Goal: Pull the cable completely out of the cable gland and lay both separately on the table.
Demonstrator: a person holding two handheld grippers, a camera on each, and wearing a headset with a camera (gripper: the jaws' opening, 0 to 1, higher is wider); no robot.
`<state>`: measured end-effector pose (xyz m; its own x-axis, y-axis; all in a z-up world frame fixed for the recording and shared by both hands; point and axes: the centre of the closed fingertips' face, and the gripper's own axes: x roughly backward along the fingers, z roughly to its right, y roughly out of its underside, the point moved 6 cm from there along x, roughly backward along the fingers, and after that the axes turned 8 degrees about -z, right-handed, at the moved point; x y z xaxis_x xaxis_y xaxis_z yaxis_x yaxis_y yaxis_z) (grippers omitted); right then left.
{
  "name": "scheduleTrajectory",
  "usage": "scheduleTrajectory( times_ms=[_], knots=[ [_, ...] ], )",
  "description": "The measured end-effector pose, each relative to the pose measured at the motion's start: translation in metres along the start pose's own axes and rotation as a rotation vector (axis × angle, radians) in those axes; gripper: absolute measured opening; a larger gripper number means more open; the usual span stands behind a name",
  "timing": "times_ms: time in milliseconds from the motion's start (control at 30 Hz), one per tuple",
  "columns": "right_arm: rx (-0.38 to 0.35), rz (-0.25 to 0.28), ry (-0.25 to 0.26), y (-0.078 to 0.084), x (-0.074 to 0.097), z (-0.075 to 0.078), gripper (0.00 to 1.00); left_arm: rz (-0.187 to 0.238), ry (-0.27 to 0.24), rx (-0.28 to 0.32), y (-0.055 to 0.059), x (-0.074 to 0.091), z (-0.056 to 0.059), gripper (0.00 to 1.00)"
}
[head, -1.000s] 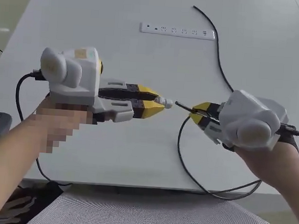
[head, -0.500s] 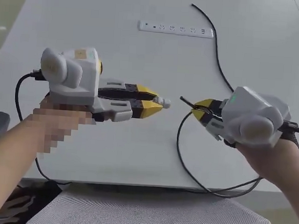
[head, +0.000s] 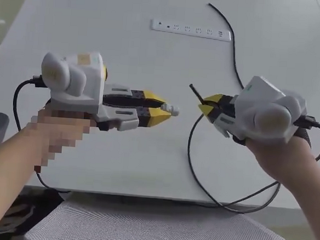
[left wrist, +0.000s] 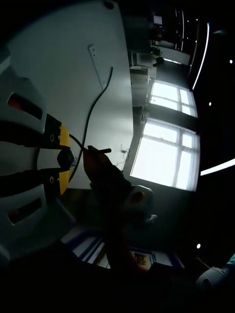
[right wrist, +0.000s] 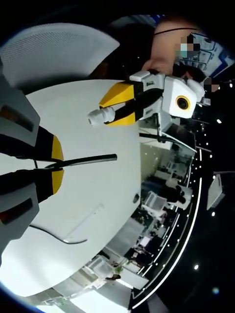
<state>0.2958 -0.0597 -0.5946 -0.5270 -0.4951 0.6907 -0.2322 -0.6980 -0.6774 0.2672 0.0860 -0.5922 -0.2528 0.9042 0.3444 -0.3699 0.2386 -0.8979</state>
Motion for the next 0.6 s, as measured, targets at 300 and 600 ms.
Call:
scheduleTrajectory(
  times_ms=[300,600],
  knots=[
    [-0.028,0.006,-0.021,-0.019,-0.015,0.006,0.00,0.019,-0.028,0.012,0.012,0.011,-0.004,0.15],
    [-0.031,0.011,-0.056,-0.043,-0.031,-0.001,0.00,0.036,-0.066,0.038,0.034,0.024,-0.007,0.15]
  ],
)
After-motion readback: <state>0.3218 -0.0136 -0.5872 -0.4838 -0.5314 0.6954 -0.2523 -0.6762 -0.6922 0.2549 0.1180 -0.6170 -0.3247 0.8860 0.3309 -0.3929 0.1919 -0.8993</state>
